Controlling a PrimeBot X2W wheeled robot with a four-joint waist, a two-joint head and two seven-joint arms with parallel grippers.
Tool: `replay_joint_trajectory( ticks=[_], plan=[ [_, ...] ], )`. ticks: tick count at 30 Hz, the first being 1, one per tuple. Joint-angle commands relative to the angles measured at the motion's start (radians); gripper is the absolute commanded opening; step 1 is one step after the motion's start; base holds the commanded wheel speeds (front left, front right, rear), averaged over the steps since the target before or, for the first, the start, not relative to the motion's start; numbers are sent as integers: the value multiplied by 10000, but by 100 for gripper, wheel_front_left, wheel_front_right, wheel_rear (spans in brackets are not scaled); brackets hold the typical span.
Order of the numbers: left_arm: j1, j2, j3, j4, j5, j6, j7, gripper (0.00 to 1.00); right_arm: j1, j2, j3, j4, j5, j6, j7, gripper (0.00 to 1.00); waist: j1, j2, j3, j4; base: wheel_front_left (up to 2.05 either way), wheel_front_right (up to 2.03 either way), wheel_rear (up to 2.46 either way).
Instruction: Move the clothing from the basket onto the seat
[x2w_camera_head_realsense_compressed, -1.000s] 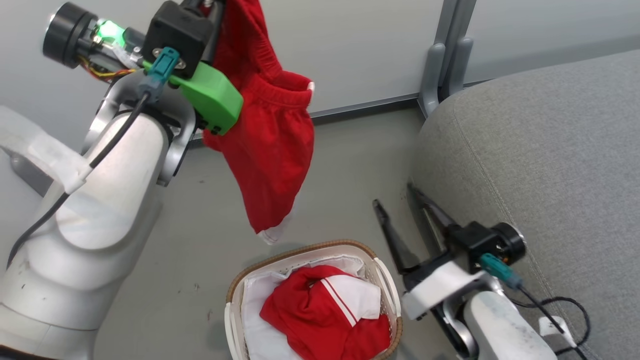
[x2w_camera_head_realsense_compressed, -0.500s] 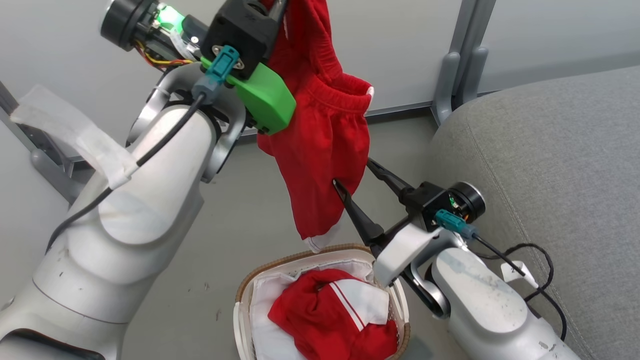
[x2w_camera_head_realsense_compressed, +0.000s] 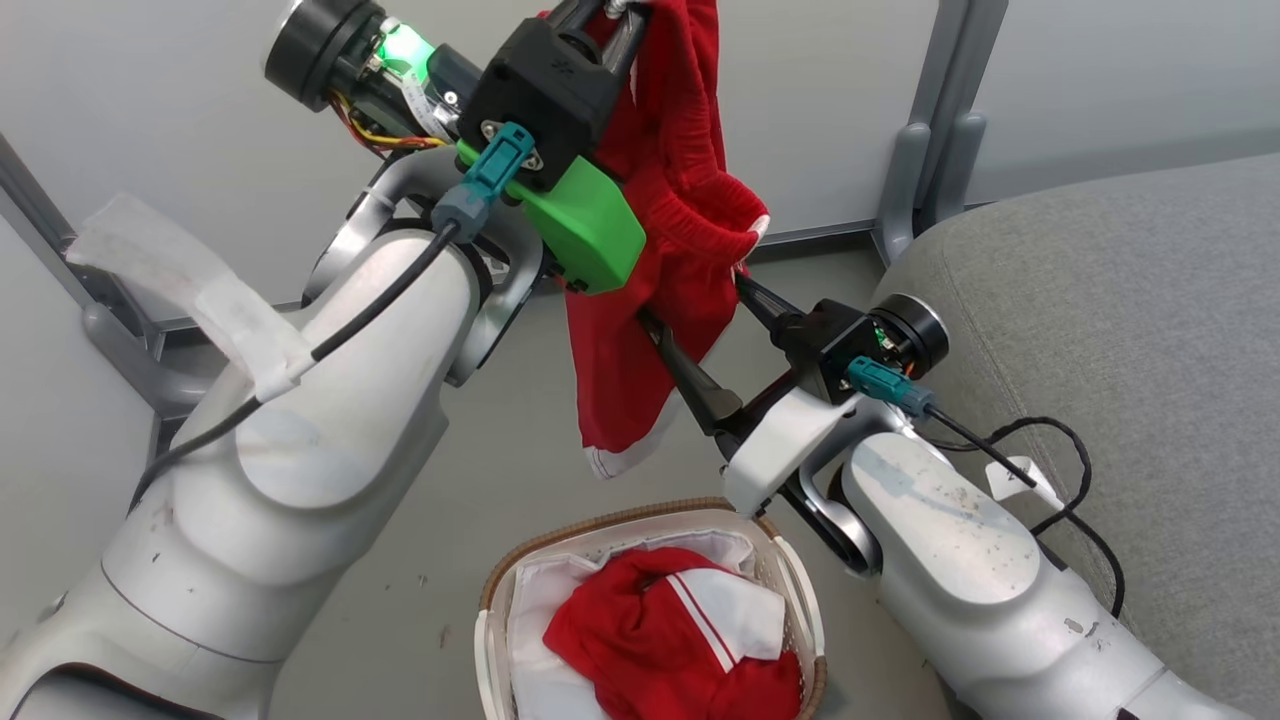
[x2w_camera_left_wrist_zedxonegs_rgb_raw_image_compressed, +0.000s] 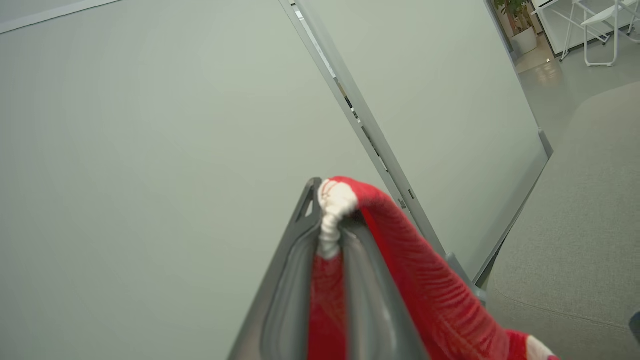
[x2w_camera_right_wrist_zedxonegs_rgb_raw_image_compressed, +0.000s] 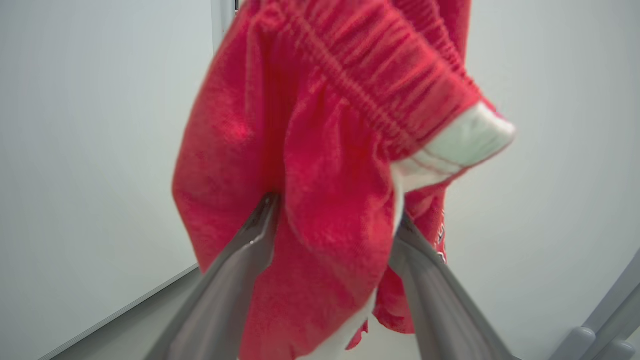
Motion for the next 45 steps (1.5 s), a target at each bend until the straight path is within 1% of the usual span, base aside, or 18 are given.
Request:
replay_joint_trajectory(
  ticks=[1,2,3,9,10,11,12,13,14,21,29,36,41,45],
  plan=[
    [229,-20,-6,4,-89,15,-42,0,-120,-45,-41,26,74,-10,-21,33,0,0,-27,24,0,0,0],
    [266,-20,4,21,-133,24,-38,0,-141,-45,-93,7,104,-12,-21,5,0,0,-38,38,0,0,0],
    [315,-5,20,40,-196,48,-48,0,-151,-43,-152,-63,132,-12,-21,0,0,0,-48,53,0,0,0],
    [871,217,144,332,-406,268,-231,0,134,-40,-424,-351,5,-10,-23,0,0,0,-90,93,0,0,0],
    [1009,266,190,407,-440,339,-327,6,184,-40,-511,-397,-36,-12,-21,0,0,0,-93,91,0,0,0],
    [1143,284,238,462,-482,386,-433,20,217,-40,-592,-423,-63,-10,-21,0,0,0,-93,88,0,0,0],
    [1331,294,299,553,-559,457,-561,43,260,-39,-692,-462,-96,-10,-21,0,0,0,-94,81,0,0,0],
    [1506,323,337,649,-632,504,-659,55,290,-40,-790,-489,-138,-10,-21,0,0,0,-94,71,0,0,0],
    [1721,349,408,752,-742,567,-784,100,335,-40,-901,-515,-192,-10,-21,0,0,0,-89,58,0,0,0],
    [3202,241,711,1319,-1453,856,-1698,100,520,-39,-1703,-622,-486,-12,-21,0,0,0,-38,-39,0,0,0],
    [4904,87,883,1916,-2289,789,-2504,100,739,-37,-2675,-668,-1001,-10,-21,0,0,0,27,-180,0,0,0],
    [5920,-18,904,2293,-2481,774,-2900,100,920,-39,-3123,-593,-1418,-10,-21,0,0,0,120,-386,0,0,0],
    [6235,-103,974,2349,-2327,766,-3030,100,946,-42,-3291,-633,-1541,-10,-22,0,0,0,212,-542,0,0,0],
    [6357,-158,1025,2279,-2154,710,-3069,100,828,-40,-3410,-642,-1677,-10,-21,0,0,0,309,-799,0,0,0]
  ],
)
